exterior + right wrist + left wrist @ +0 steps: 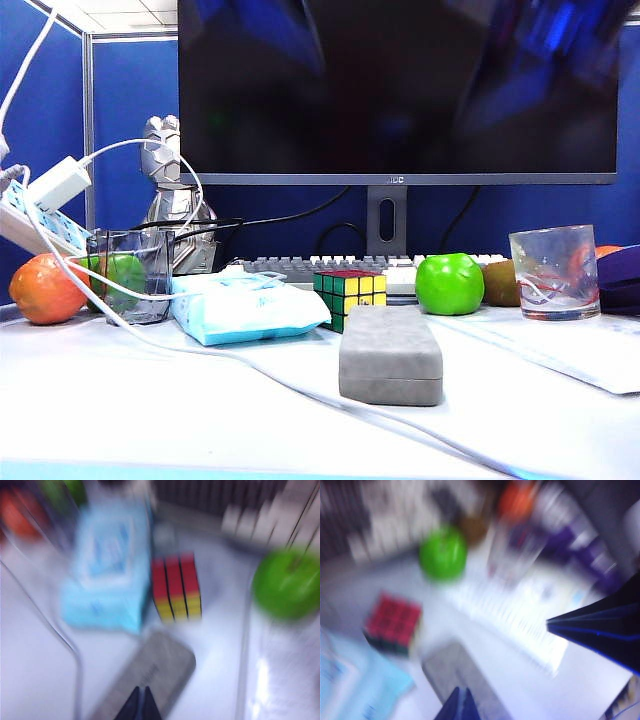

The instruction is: Pick up the glasses, fold the temples of the glasses, place the glasses into the glasses case, and finally close the glasses case.

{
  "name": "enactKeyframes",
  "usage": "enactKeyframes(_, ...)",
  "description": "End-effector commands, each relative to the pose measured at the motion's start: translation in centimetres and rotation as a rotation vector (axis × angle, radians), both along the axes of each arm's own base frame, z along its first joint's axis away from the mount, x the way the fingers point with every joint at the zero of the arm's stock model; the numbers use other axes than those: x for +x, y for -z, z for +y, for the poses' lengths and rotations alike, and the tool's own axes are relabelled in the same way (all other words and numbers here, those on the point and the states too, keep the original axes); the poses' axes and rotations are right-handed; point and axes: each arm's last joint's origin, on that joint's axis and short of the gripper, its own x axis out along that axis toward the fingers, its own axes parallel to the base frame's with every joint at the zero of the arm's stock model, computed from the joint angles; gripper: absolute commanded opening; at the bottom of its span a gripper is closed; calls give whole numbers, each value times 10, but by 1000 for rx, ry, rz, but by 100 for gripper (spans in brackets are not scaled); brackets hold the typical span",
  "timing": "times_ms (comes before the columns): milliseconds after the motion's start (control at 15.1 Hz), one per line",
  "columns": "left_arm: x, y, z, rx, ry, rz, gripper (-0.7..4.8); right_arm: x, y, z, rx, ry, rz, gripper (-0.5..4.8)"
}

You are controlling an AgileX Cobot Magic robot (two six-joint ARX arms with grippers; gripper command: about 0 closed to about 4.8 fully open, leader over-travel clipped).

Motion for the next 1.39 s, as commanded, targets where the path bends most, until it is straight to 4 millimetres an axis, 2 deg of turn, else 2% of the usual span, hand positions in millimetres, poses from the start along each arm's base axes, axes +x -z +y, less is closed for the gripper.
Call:
enactKeyframes(66,-46,-49,37,-60,30,-172,-6,-47,-43,-26,65,92,-220,-1)
enactKeyframes(133,-73,-64,60,-55,42,-229,-6,-71,-45,-40,48,137,-264,-1)
enactKeyframes(199,-101,-72,84,-46,50,-241,-6,-91,-34,-50,48,155,-289,-1)
enactKeyframes(331,-129,-73,107,-20,29,-214,-6,-104,-8,-57,64,156,-314,-1)
enactKeyframes(464,-150,-64,126,-10,12,-207,-6,-113,26,-61,81,159,-326,-1)
enactKeyframes(530,-164,-50,137,-32,7,-220,-6,-116,52,-63,73,163,-320,-1)
enactKeyframes(663,-177,-25,148,-30,-1,-213,-6,-120,83,-64,61,159,-304,-1)
enactKeyframes(795,-183,5,153,-47,-26,-201,-6,-122,102,-65,60,160,-301,-1)
enactKeyframes(928,-180,46,151,-106,-35,-233,-6,-125,113,-66,79,143,-308,0)
enactKeyframes(994,-174,61,146,-134,-39,-256,-6,-125,115,-66,72,140,-295,0)
enactKeyframes(1060,-158,95,133,-206,-56,-285,-6,-126,116,-66,63,138,-279,0)
enactKeyframes(1259,-146,130,125,-251,-124,-345,-6,-126,116,-66,65,134,-278,0)
enactKeyframes(1392,-143,161,133,-213,-231,-356,-6,-126,116,-66,64,134,-279,0)
